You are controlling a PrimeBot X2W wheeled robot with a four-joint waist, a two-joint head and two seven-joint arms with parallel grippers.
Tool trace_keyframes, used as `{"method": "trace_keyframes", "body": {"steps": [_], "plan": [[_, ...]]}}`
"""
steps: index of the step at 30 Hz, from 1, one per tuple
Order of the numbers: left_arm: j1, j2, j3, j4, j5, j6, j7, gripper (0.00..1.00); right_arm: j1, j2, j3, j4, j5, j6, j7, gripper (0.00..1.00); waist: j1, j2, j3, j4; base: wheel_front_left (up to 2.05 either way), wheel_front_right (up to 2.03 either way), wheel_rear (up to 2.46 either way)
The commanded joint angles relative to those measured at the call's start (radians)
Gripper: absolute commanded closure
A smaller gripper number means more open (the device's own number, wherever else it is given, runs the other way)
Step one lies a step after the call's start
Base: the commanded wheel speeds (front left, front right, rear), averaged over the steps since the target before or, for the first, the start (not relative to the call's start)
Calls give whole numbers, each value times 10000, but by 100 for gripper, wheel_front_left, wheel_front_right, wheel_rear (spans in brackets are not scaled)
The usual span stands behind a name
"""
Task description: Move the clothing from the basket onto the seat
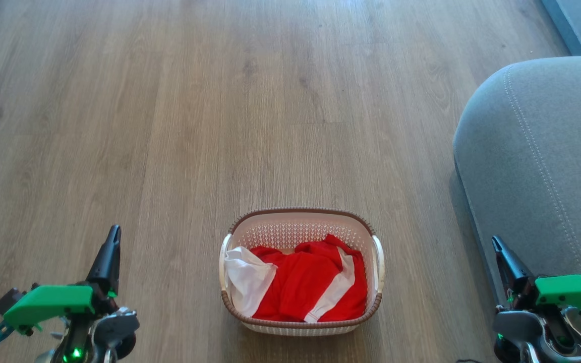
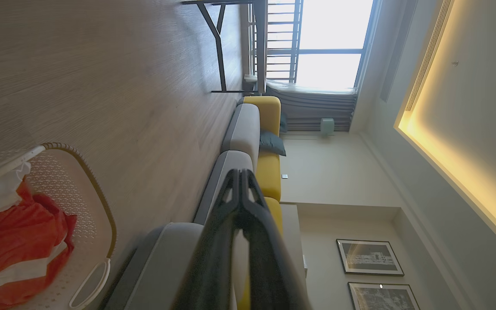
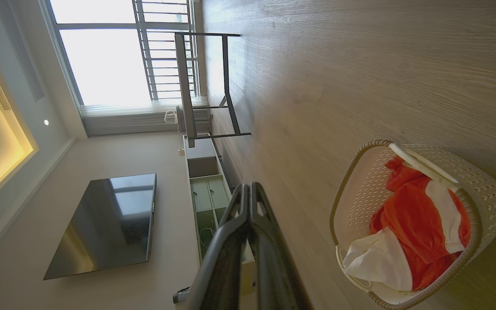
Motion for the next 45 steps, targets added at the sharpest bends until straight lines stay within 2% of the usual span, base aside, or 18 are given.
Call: {"method": "trace_keyframes", "body": {"steps": [1, 41, 42, 45], "plan": [[-554, 52, 358, -356, -43, -67, 39, 100, -520, -64, 177, -409, 64, 71, 71, 100, 0, 0, 0, 0, 0, 0, 0], [-554, 52, 358, -356, -43, -67, 39, 100, -520, -64, 177, -409, 64, 71, 71, 100, 0, 0, 0, 0, 0, 0, 0], [-2, 0, 0, 0, 0, 0, 0, 0, -2, 0, 1, -1, 0, 0, 0, 0, 0, 0, 0, 0, 0, 0, 0], [176, -13, -32, 370, 1, 9, -5, 0, 108, 42, 35, 381, -4, 0, -12, 0, 0, 0, 2, 0, 0, 0, 0]]}}
